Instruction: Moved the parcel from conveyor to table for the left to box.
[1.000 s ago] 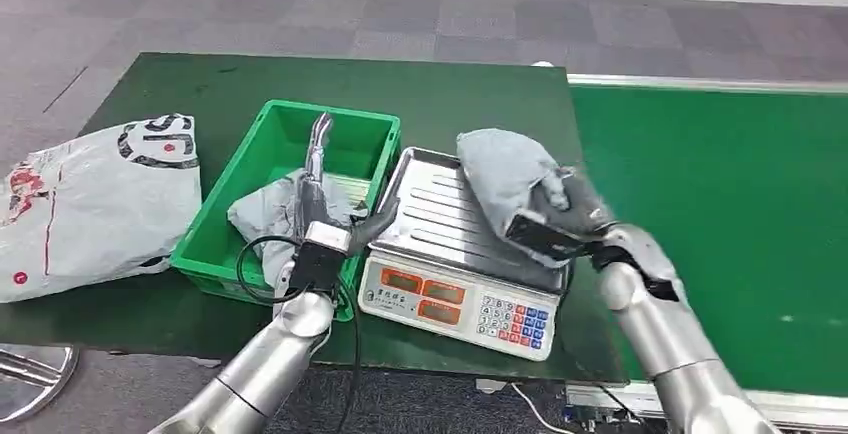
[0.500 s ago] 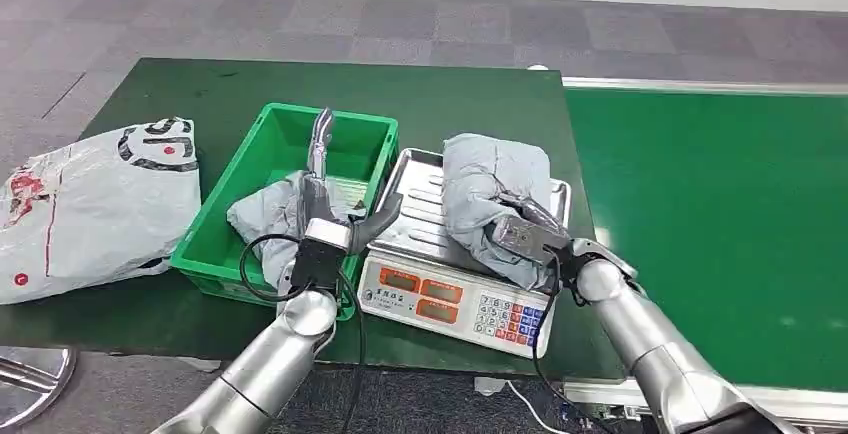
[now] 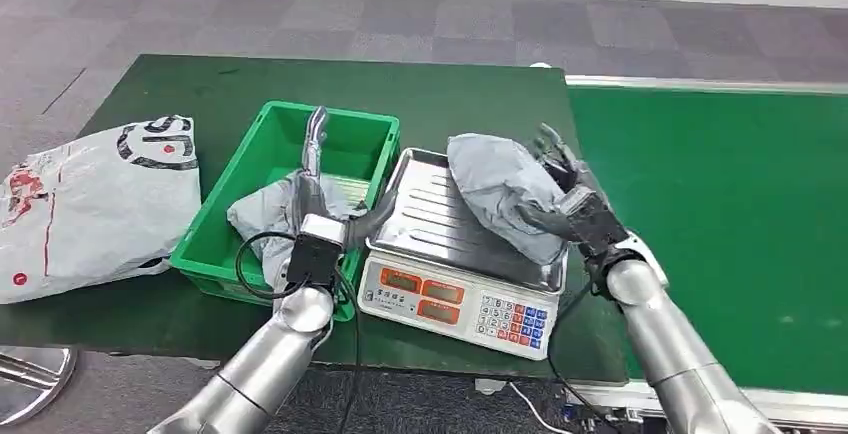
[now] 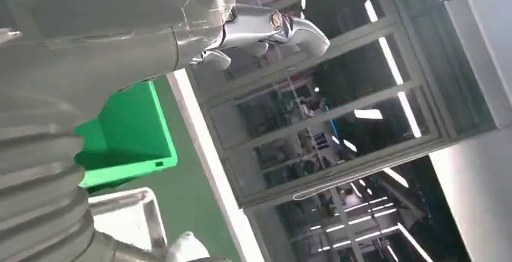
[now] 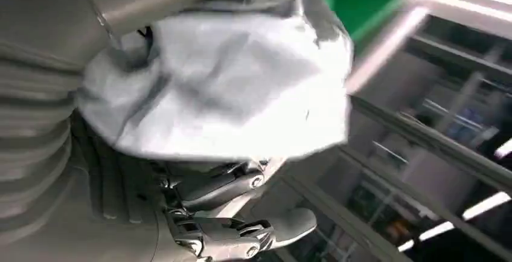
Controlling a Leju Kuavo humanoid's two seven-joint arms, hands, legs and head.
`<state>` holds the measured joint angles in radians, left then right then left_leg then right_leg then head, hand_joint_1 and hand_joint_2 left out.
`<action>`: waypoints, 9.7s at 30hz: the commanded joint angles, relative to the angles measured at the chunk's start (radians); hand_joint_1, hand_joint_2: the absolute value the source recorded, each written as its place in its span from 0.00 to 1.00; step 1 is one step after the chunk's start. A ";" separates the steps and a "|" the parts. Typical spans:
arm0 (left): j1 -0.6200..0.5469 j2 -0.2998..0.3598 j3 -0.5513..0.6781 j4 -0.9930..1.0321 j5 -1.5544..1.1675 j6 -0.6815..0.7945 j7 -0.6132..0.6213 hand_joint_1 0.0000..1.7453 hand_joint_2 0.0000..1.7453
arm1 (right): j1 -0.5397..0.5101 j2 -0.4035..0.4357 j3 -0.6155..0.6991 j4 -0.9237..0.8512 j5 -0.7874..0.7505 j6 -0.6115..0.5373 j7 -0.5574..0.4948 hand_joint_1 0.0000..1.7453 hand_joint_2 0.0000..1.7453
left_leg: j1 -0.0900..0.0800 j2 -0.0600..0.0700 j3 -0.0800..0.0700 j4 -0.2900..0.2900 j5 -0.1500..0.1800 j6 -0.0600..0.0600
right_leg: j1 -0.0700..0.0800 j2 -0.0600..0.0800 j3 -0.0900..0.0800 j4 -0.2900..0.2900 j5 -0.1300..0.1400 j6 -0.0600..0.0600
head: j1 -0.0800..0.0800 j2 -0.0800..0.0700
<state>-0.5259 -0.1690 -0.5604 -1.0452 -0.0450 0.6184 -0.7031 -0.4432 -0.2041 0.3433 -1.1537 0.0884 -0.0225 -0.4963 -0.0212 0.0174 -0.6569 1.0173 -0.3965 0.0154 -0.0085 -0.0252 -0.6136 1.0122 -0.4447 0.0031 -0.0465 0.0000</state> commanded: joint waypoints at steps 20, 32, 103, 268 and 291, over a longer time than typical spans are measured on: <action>-0.090 0.009 0.191 0.249 0.015 -0.132 0.005 0.00 1.00 | 0.306 0.005 -0.252 -0.372 -0.266 0.352 0.063 0.00 1.00 | 0.002 -0.002 0.000 0.000 -0.002 -0.004 | 0.001 0.001 0.000 -0.001 -0.002 0.000 | 0.000 0.000; -0.249 -0.064 0.192 0.415 -0.115 -0.226 0.005 0.00 1.00 | 0.104 0.000 -0.043 0.004 0.140 0.304 0.313 0.00 1.00 | 0.003 0.001 -0.002 0.001 -0.001 -0.002 | 0.002 0.004 0.000 -0.002 0.000 0.001 | 0.000 0.000; -0.269 -0.180 -0.418 0.751 -0.612 -0.609 0.652 0.00 1.00 | 0.268 0.218 -0.434 -0.555 -0.221 0.116 -0.129 0.00 1.00 | 0.000 0.003 0.007 -0.002 0.001 -0.002 | 0.000 0.004 0.005 -0.002 0.003 0.001 | 0.000 0.000; -0.176 -0.066 0.191 0.415 -0.025 -0.903 0.005 0.00 1.00 | 0.411 0.215 -0.663 -0.459 0.051 -0.116 -0.025 0.00 1.00 | 0.000 -0.002 -0.004 0.000 0.003 -0.001 | 0.000 0.000 -0.004 -0.001 0.002 0.001 | 0.000 0.000; -0.173 -0.075 0.203 0.404 -0.015 -0.908 0.005 0.00 1.00 | 0.363 0.170 -0.695 -0.308 0.125 -0.171 0.066 0.00 1.00 | 0.001 -0.001 -0.003 0.000 0.003 -0.002 | 0.001 0.002 -0.003 -0.002 0.003 0.001 | 0.000 0.000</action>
<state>-0.6548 -0.2529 -0.3120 -0.7008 -0.0675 -0.2873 -0.7027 -0.0169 -0.0214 -0.2773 -1.6216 0.1835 -0.1560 -0.4482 -0.0222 0.0178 -0.6630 1.0173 -0.3928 0.0169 -0.0093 -0.0252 -0.6198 1.0122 -0.4418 0.0047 -0.0462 0.0000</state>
